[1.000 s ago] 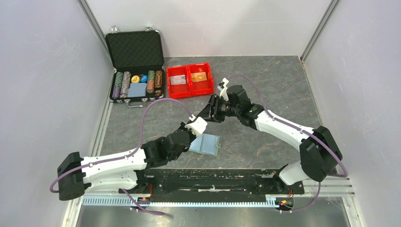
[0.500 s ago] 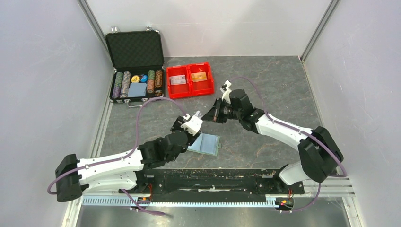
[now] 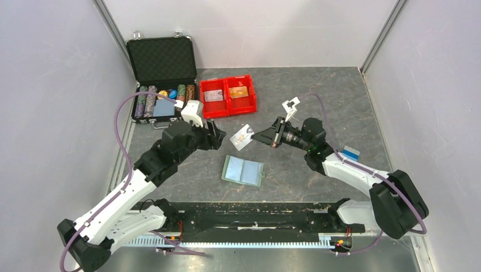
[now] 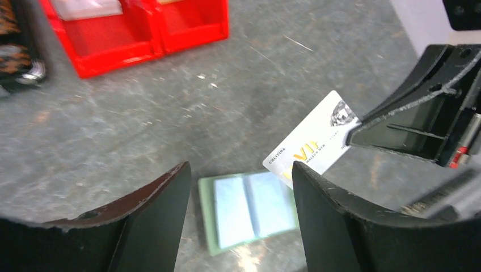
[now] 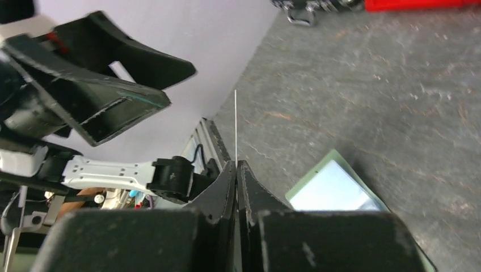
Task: Take the credit cards out of the card holder
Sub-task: Place the credit card in the storage box.
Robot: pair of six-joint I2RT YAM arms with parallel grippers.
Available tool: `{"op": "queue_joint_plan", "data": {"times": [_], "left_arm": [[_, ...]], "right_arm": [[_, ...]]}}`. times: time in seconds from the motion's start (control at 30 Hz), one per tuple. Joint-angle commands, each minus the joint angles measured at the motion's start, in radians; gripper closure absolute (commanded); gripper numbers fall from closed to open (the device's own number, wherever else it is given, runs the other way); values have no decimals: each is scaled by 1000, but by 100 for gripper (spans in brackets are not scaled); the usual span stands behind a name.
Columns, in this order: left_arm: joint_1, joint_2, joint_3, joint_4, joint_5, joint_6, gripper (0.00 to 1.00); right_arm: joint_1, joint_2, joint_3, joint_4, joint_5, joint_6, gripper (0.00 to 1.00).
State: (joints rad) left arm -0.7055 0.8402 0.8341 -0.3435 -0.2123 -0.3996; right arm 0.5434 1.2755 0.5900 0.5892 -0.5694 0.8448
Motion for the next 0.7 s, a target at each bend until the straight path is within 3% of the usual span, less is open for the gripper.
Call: {"op": "queue_joint_plan", "data": {"times": [0.0, 0.13, 0.2, 0.37, 0.67], "left_arm": [[53, 37, 90, -77, 308, -132, 28], [57, 11, 13, 102, 409, -286, 28], [57, -3, -70, 281, 447, -404, 28], [55, 12, -229, 626, 426, -602, 29], [54, 77, -258, 773, 386, -652, 37]], "right_arm": [[-36, -64, -62, 261, -65, 77, 100], [-38, -92, -122, 402, 9, 198, 100], [-36, -89, -166, 529, 76, 298, 100], [-33, -66, -223, 716, 203, 453, 100], [-4, -91, -231, 670, 322, 448, 100]]}}
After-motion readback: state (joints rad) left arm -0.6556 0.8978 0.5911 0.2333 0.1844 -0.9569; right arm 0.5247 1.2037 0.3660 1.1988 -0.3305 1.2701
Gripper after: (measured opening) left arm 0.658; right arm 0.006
